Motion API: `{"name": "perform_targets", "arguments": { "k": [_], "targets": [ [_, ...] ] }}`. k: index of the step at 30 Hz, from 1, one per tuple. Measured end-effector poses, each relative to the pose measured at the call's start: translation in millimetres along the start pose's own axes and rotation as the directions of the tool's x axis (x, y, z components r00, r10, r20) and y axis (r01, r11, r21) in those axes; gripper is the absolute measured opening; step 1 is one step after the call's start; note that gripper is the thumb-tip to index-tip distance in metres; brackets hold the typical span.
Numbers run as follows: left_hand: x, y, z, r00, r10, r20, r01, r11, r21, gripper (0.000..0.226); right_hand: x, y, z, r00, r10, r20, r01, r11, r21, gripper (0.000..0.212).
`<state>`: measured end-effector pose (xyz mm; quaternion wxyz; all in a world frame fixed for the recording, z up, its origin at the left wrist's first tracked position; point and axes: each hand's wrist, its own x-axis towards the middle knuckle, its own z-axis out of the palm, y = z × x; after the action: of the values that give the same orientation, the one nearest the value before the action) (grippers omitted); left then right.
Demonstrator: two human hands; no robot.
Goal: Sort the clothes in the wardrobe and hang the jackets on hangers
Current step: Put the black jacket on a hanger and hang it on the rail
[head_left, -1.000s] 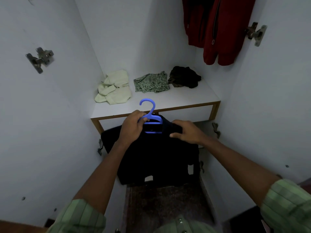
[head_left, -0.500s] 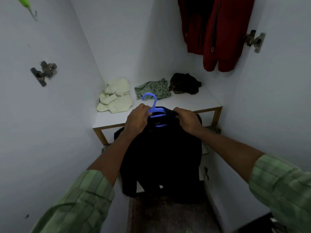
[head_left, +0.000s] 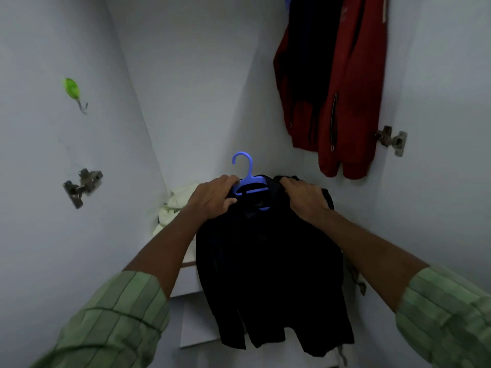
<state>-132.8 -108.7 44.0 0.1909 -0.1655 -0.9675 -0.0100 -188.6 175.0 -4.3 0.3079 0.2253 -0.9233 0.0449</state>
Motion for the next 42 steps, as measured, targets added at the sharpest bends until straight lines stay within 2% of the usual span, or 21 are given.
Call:
{"name": "perform_targets", "arguments": {
  "k": [3, 5, 10, 14, 20, 23, 29, 36, 39, 42],
  "targets": [
    [33.6, -11.1, -16.8, 0.995, -0.014, 0.097, 0.005, 0.996, 0.087, 0.033, 25.9, 8.3, -18.4, 0.999, 0.039, -0.032, -0.042, 0.995, -0.087, 0.020],
    [57.9, -16.7, -32.6, 0.988, 0.016, 0.151, -0.037, 0.989, 0.140, 0.035, 42.1, 15.0, -31.7, 0.996, 0.057, -0.064, -0.064, 0.991, -0.121, 0.022],
    [129.6, -17.5, -89.4, 0.987, 0.057, 0.154, -0.092, 0.969, 0.230, 0.036, 98.6, 36.0, -81.7, 0.989, 0.092, -0.115, -0.117, 0.964, -0.237, 0.024],
    [190.8, -9.5, -134.8, 0.994, 0.055, 0.093, -0.080, 0.952, 0.295, 0.041, 156.6, 58.3, -121.3, 0.978, 0.136, -0.161, -0.168, 0.964, -0.206, 0.022],
    [291.0, -1.0, -192.4, 0.999, 0.028, -0.041, -0.011, 0.934, 0.358, 0.050, 257.7, 81.0, -173.9, 0.957, 0.147, -0.250, -0.221, 0.928, -0.301, 0.022],
    [336.3, 3.6, -217.9, 0.990, 0.015, -0.144, 0.033, 0.945, 0.324, 0.050, 303.4, 88.9, -199.0, 0.938, 0.168, -0.303, -0.256, 0.926, -0.278, 0.017],
    [405.7, 10.6, -262.3, 0.965, 0.004, -0.263, 0.085, 0.941, 0.328, 0.048, 380.1, 105.2, -241.3, 0.892, 0.266, -0.366, -0.346, 0.922, -0.173, 0.014],
    [471.3, 0.9, -306.4, 0.897, 0.032, -0.442, 0.099, 0.958, 0.271, 0.045, 449.4, 106.3, -270.3, 0.822, 0.312, -0.476, -0.423, 0.895, -0.144, 0.012],
    [497.6, -11.2, -310.2, 0.856, 0.043, -0.514, 0.085, 0.971, 0.223, 0.061, 469.7, 107.9, -271.9, 0.766, 0.345, -0.543, -0.466, 0.879, -0.098, 0.010],
    [521.4, -23.9, -314.6, 0.804, 0.066, -0.591, 0.030, 0.988, 0.152, 0.071, 487.9, 115.6, -272.0, 0.704, 0.348, -0.618, -0.505, 0.858, -0.091, 0.017]
  ]
}}
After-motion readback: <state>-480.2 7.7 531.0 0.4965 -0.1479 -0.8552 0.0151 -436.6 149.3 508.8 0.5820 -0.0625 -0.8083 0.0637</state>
